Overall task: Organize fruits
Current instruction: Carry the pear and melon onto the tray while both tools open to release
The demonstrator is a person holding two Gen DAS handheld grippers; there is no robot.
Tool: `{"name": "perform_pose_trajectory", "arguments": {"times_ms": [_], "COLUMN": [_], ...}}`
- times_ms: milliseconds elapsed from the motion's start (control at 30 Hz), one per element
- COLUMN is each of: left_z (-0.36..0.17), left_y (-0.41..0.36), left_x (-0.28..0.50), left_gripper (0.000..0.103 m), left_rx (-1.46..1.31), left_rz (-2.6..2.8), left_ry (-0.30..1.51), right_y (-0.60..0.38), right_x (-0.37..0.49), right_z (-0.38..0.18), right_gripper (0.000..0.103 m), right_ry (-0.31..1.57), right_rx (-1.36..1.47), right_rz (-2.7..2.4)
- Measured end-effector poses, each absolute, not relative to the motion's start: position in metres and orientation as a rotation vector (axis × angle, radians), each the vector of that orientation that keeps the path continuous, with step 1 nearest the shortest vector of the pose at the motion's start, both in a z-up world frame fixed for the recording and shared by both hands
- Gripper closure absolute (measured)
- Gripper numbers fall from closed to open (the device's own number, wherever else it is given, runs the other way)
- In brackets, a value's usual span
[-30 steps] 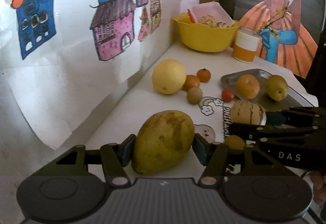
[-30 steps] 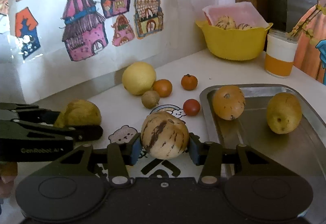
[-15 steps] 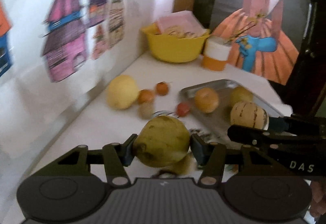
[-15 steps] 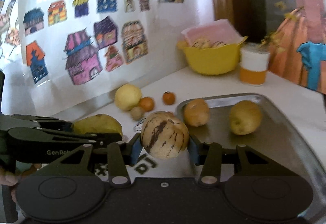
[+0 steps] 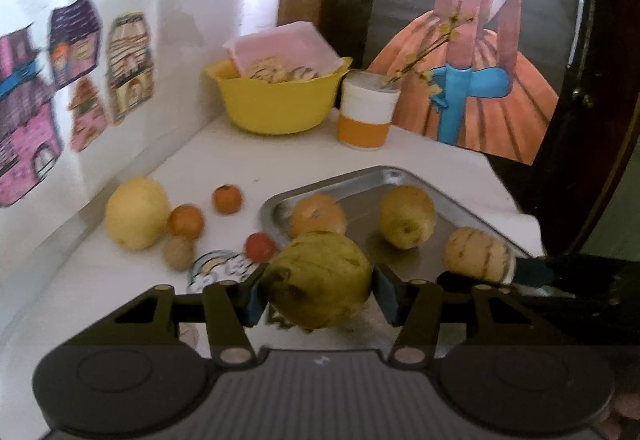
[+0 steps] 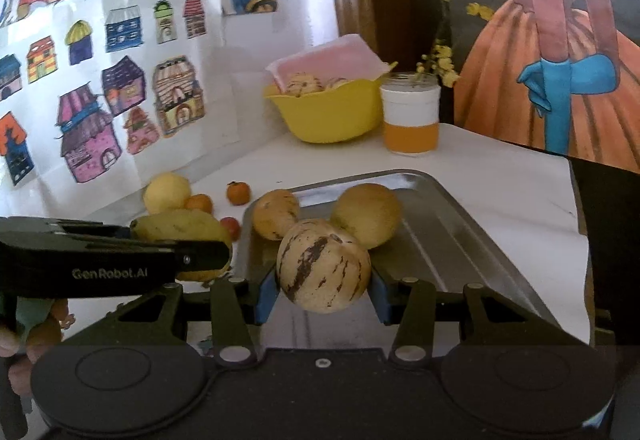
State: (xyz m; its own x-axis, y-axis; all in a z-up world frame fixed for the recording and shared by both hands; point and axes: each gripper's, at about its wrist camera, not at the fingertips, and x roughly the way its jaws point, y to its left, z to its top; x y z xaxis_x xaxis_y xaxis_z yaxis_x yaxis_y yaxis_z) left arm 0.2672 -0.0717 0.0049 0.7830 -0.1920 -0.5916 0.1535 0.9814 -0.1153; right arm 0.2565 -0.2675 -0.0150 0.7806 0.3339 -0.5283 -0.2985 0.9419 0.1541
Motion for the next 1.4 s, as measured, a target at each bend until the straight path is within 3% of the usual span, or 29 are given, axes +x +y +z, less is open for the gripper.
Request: {"name": "perform_pose_trajectory", "arguments": {"times_ms": [700,933,1033,1167,1400], "left_z": [-0.012,-0.009,-0.004,0.000,0.015], "left_y": [-0.093,-0.093,-0.089,-0.085,-0.077], "left_x": [0.301,0.306,0.302,0.296,0.272], "left_gripper": [0.045,0.045,0.031,0.026,0.004], "left_rx": [-0.097,-0.118,-0.139,-0.147,-0.176], "left_rz": [-0.212,-0.203,-0.206,-0.208,-0.198], "left_ry": [0.698,0.685,0.665,0.655,0.602], "right_y": [-0.289,-0.283,-0.282,-0.281,-0.279], "right_x": [0.275,0.269,0.264,0.252,0.220], "right_z": [-0.036,-0.030,-0.030,-0.027,-0.006], "right_gripper": [0.053,0.043,0.035,0.023,0.004], "right_ry": [0.668,0.627,0.623,0.602,0.514], "right_rx": [0.094,0.041,0.032,0.026,0.001], "right_rz": [0.250,0.235,0.230,0.221,0.174]}}
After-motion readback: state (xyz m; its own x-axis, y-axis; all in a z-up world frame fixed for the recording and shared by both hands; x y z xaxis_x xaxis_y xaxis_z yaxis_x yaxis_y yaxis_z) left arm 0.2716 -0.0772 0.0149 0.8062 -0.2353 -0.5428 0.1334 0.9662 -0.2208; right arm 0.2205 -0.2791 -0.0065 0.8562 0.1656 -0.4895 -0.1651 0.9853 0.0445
